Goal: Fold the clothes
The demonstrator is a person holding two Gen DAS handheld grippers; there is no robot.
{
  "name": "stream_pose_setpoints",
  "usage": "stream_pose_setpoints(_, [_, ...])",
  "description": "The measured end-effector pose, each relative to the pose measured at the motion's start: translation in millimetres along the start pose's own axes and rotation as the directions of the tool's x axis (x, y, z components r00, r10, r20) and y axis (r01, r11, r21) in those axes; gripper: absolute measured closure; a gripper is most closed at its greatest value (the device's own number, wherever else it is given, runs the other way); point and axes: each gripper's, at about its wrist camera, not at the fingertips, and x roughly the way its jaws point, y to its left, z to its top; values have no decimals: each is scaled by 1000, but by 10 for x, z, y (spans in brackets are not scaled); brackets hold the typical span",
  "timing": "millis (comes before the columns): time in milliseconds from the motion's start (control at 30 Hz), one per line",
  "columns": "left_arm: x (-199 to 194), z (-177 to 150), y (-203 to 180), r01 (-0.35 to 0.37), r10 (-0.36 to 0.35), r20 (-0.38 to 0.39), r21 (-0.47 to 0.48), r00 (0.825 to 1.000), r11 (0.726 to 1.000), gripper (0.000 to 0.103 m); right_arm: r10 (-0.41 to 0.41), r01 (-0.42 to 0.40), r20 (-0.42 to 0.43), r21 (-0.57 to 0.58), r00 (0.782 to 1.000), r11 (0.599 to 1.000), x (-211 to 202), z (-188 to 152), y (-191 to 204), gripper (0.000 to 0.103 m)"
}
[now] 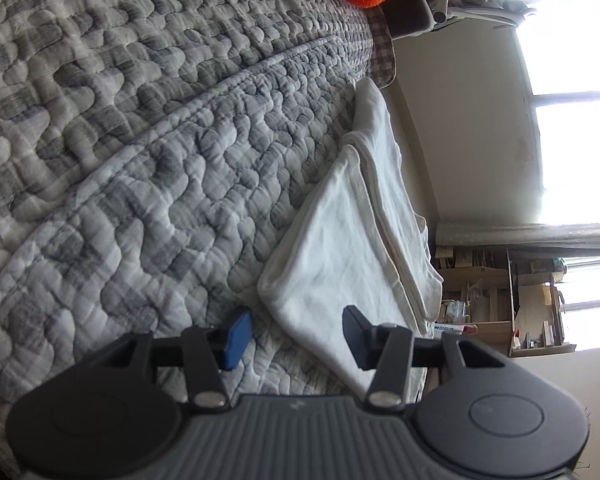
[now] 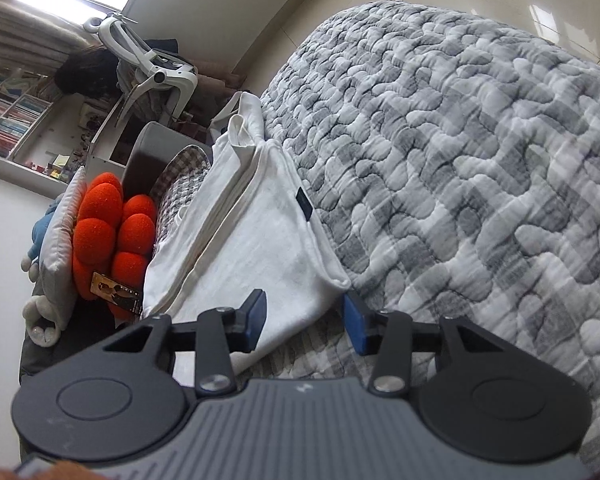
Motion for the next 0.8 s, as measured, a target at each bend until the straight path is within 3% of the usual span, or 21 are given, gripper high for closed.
stream_pose_setpoints(100, [103,14,-8,-1,1,-27,15,1000,1000,85,13,-13,-3,-6,1000,1000,88,14,19,68])
stream_pose_setpoints(133, [144,13,-2,-11,11,-37,12,999,1000,96,13,-13,-5,5,1000,1000,122,21,10,79])
stream_pose_setpoints(167, [162,12,6,-17,18,-38,9,999,1000,97,13,-13,-6,18,1000,1000,151,27,-5,88])
stream_pose_setpoints(233, [173,17,15,-18,18,-33,3,999,1000,98,29,-29,-6,51,1000,998,152,38,-41,93])
stream_pose_setpoints(433, [74,22,25,79,-79,13,-18,997,997,99,122,-123,27,73,992,990,28,89,-7,94])
stream_pose_setpoints(667, [-61,38,-131,215,-219,105,52,970,975,99,241,-246,128,23,962,969,-104,167,142,94])
stream_pose_setpoints(800, [-106,109,-306,237,-247,116,97,962,967,99,257,-260,161,-4,953,966,-61,260,275,94])
